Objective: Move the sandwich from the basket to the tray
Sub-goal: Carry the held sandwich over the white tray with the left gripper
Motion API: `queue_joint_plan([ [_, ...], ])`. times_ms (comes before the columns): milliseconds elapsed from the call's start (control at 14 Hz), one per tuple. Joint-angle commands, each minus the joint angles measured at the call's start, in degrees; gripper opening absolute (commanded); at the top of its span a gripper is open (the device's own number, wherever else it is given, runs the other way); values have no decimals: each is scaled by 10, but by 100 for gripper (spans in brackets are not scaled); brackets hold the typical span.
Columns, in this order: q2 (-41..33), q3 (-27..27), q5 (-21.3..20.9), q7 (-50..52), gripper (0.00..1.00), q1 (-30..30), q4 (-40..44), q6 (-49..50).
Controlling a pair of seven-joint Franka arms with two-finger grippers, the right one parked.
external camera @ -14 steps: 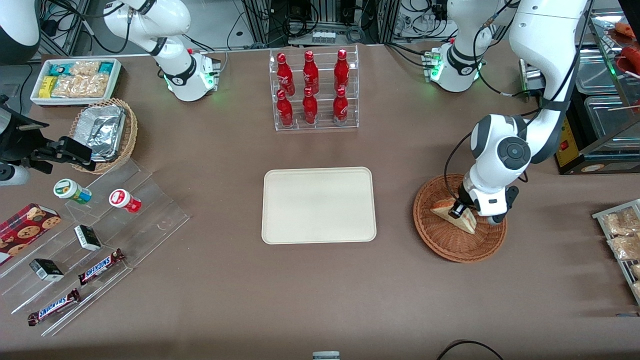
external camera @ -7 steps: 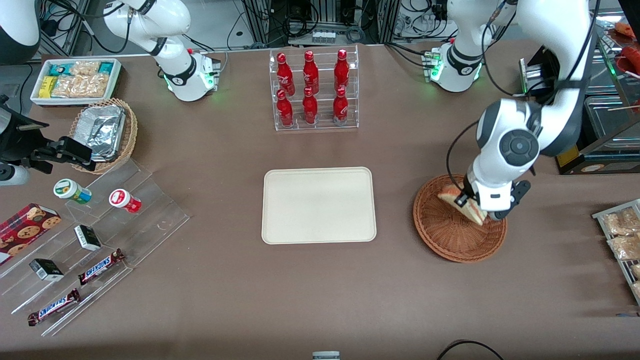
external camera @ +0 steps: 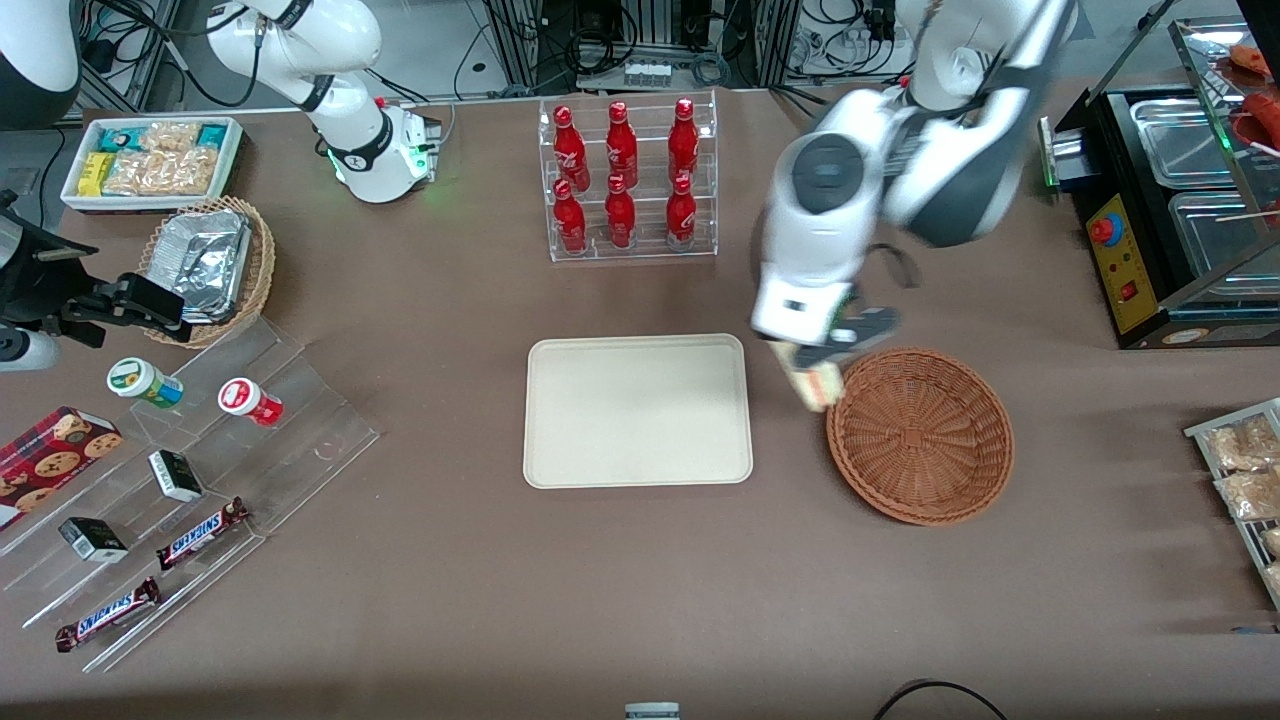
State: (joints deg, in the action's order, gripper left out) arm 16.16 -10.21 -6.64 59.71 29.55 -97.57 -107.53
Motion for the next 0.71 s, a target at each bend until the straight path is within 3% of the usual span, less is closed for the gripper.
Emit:
queue_joint_plan([
  [0,130,8,-10,-9,0,53,141,8],
  [143,192,9,-14,-27,0,95,200,-11],
  [429,250,9,-84,-25,0,137,206,-86],
  [643,270,11,-87,-32,0,151,204,-114],
])
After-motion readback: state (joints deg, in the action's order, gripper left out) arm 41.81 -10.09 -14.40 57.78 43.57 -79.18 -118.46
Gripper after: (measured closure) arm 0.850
